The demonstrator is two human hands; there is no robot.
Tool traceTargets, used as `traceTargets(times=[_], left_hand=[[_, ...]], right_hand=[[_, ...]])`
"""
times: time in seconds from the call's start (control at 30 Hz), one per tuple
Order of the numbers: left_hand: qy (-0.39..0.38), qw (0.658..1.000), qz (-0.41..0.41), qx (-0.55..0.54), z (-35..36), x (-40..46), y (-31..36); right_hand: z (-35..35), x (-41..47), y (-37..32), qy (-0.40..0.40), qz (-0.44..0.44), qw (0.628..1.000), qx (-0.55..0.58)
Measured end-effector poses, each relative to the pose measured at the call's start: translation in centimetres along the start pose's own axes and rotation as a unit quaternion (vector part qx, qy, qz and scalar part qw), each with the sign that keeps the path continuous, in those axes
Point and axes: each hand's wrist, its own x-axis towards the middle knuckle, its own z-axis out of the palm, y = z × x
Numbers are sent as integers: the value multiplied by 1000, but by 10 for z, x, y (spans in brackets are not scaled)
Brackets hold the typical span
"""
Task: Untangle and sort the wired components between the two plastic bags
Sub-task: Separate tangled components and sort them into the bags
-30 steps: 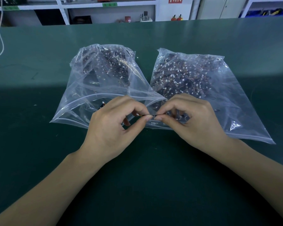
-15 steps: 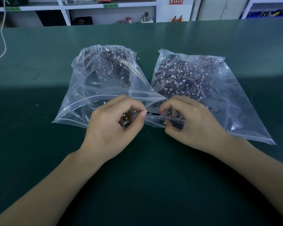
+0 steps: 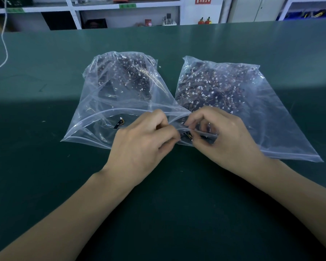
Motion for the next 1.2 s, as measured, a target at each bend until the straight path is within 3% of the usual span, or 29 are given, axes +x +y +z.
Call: traceTargets(times=[0.27, 0.37, 0.47, 0.57, 0.8, 1.2], left_hand=[[-103, 992, 33, 70, 4, -3, 6], [-88, 995, 13, 37, 2, -4, 7], [-33, 997, -59, -27, -4, -4, 4], [-5, 993, -117, 19, -9, -4, -10], [-41, 984, -130, 114, -15, -6, -45], [-111, 976, -177, 56, -17, -9, -51]], right_hand=[[2, -1, 1, -8, -2, 1000, -12], [1, -1, 2, 0, 2, 1000, -3], [1, -1, 2, -1, 2, 1000, -8], [2, -2, 1, -14, 4, 1000, -12], [2, -2, 1, -25, 4, 1000, -9], [4, -3, 3, -28, 5, 1000, -7]])
